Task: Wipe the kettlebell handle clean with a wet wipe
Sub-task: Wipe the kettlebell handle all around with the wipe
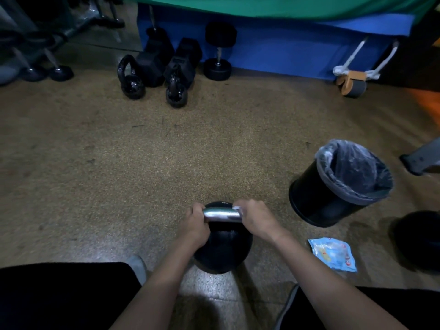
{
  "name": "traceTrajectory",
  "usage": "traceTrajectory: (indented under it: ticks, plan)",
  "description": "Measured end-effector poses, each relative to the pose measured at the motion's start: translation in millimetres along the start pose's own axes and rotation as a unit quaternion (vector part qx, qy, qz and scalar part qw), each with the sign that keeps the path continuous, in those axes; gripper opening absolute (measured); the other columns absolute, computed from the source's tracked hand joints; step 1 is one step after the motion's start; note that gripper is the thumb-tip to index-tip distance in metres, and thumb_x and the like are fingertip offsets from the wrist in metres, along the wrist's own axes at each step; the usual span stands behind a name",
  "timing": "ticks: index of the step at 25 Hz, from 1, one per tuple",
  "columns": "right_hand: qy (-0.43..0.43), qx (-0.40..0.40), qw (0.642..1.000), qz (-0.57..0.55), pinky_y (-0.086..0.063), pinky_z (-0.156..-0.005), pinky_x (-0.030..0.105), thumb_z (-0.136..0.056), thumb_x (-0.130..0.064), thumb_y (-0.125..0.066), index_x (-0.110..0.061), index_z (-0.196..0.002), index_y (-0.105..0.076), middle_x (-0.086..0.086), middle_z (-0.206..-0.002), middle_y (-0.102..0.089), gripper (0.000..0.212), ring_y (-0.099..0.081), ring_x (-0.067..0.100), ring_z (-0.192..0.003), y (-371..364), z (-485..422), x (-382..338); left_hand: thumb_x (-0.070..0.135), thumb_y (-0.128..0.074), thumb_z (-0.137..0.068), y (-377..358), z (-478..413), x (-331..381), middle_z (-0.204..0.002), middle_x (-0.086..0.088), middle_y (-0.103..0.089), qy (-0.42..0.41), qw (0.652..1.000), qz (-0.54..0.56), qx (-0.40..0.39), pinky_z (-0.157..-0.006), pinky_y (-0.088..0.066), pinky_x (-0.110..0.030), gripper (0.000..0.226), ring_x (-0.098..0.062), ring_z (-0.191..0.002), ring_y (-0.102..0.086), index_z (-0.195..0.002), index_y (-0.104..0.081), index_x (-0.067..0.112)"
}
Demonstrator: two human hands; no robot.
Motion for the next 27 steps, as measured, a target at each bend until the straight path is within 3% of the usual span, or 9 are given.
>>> traceTrajectory:
  ticks: [4, 10, 16, 20, 27]
  plan:
    - [-0.013, 0.001, 1.0, -0.004, -0.047, -0.087, 0.033, -0.088, -0.003, -0.039, -0.017, -0.111, -0.063, 0.016, -0.109, -0.067, 0.036, -0.061, 0.033, -0.104, -0.6, -2.5, 0.7, 0.006, -0.044, -0.086, -2.9, -2.0, -2.2, -0.13, -0.015, -0.044, -0.002, 1.0, 0.002, 0.0, -0.101, -0.041, -0.042, 0.039, -0.036, -0.115, -0.051, -0.124, -0.041, 0.016]
    - [-0.017, -0.004, 1.0, -0.021, -0.046, -0.083, 0.024, -0.088, -0.004, -0.043, -0.026, -0.109, -0.068, 0.011, -0.105, -0.07, 0.039, -0.064, 0.027, -0.1, 5.7, -4.2, 6.0, 0.006, -0.043, -0.088, -1.9, 1.5, 0.2, -0.131, -0.012, -0.044, 0.002, 1.0, 0.014, 0.002, -0.1, -0.042, -0.041, 0.04, -0.033, -0.115, -0.05, -0.125, -0.039, 0.018]
    - [0.014, 0.028, 0.999, -0.01, -0.048, -0.083, 0.03, -0.085, -0.001, -0.046, -0.023, -0.107, -0.066, 0.013, -0.104, -0.069, 0.037, -0.063, 0.031, -0.098, -1.2, 2.0, -5.5, 0.005, -0.043, -0.087, -2.5, 1.0, -0.9, -0.13, -0.015, -0.044, 0.003, 1.0, 0.02, 0.006, -0.101, -0.04, -0.042, 0.041, -0.035, -0.117, -0.049, -0.126, -0.039, 0.016]
    - [-0.028, 0.007, 0.999, -0.035, -0.048, -0.086, 0.031, -0.091, -0.007, -0.038, -0.018, -0.111, -0.063, 0.017, -0.108, -0.067, 0.034, -0.063, 0.032, -0.1, -1.4, -9.3, 4.4, 0.005, -0.044, -0.087, -2.9, -0.4, -1.9, -0.13, -0.014, -0.043, 0.001, 1.0, 0.024, 0.004, -0.102, -0.04, -0.041, 0.04, -0.034, -0.116, -0.049, -0.125, -0.04, 0.016]
    - [0.005, -0.028, 0.999, -0.04, -0.047, -0.083, 0.026, -0.089, -0.006, -0.042, -0.02, -0.107, -0.067, 0.012, -0.1, -0.07, 0.034, -0.064, 0.027, -0.096, 0.2, -6.2, 7.5, 0.007, -0.043, -0.087, -3.2, -0.1, -2.4, -0.131, -0.013, -0.044, 0.003, 1.0, 0.02, -0.009, -0.1, -0.042, -0.044, 0.039, -0.035, -0.114, -0.051, -0.124, -0.039, 0.019]
Point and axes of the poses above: each hand's wrist, its own z-axis away from the middle knuckle, its own y-axis out of the back of the hand, x = y × z, the point moved 4 cm from there along -z, towards the middle knuckle
